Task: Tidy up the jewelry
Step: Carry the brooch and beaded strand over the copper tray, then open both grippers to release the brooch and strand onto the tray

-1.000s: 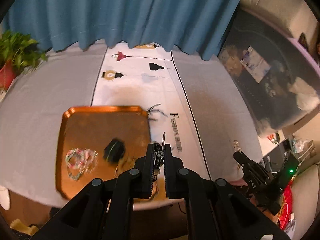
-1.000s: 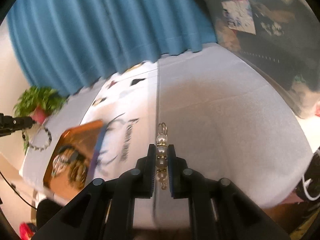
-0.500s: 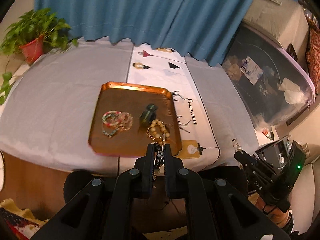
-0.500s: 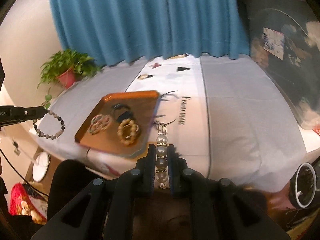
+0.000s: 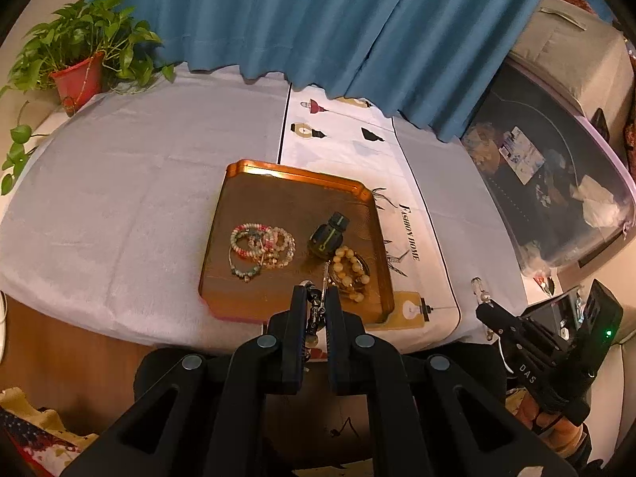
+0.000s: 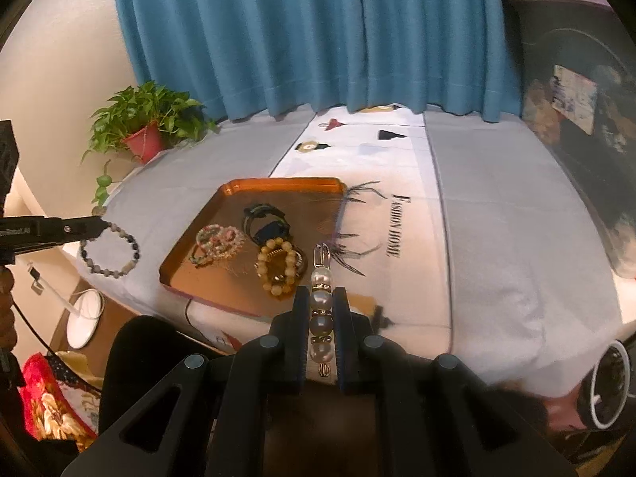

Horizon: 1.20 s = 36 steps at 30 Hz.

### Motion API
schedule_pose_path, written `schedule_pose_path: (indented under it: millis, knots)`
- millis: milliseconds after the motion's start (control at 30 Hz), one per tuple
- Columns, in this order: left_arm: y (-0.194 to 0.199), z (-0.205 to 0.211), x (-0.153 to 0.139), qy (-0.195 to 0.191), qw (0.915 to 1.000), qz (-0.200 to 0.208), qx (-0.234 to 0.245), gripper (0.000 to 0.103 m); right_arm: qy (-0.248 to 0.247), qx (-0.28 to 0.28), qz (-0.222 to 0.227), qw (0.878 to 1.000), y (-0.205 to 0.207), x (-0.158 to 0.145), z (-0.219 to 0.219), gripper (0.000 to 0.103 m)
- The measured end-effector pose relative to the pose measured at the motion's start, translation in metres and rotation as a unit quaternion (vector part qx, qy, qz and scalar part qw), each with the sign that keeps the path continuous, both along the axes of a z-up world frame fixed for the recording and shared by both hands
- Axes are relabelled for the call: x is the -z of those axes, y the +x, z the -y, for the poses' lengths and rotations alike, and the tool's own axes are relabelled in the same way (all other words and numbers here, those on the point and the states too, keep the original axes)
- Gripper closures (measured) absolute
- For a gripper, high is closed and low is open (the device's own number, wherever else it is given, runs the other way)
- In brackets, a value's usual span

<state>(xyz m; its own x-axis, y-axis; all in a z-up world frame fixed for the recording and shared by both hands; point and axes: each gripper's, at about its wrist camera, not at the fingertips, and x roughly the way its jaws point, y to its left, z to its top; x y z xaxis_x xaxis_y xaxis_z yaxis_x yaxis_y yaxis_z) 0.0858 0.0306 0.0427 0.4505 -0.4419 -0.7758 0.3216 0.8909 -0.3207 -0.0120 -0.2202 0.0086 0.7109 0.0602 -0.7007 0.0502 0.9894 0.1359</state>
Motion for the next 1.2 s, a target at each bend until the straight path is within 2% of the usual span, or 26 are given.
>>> schedule_pose_path:
  millis: [233,600,1067,1133,1167,1200]
  knots:
    - [0.033,0.012,0.013,0.012,0.9999,-0.001,0.009,0.096,0.009,-0.035,0.002,0.999,0.044,0.011,-0.017,0.091]
    - [0.075,0.027,0.05,0.057,0.9983,-0.009,0.008,0.096,0.014,-0.057,-0.035,0.998,0.105,0.05,-0.035,0.091]
    - [0.096,0.04,0.078,0.098,0.9951,-0.008,0.012,0.096,0.014,-0.057,-0.056,0.997,0.135,0.076,-0.034,0.091]
    - [0.096,0.044,0.08,0.114,0.9933,0.004,0.017,0.094,0.013,-0.054,-0.054,0.997,0.138,0.077,-0.035,0.089]
    - [0.095,0.046,0.08,0.125,0.992,0.009,0.019,0.077,0.012,-0.051,-0.052,0.997,0.14,0.079,-0.035,0.083]
    - [0.095,0.049,0.081,0.141,0.9897,0.012,0.019,0.031,0.011,-0.052,-0.055,0.997,0.142,0.08,-0.035,0.061]
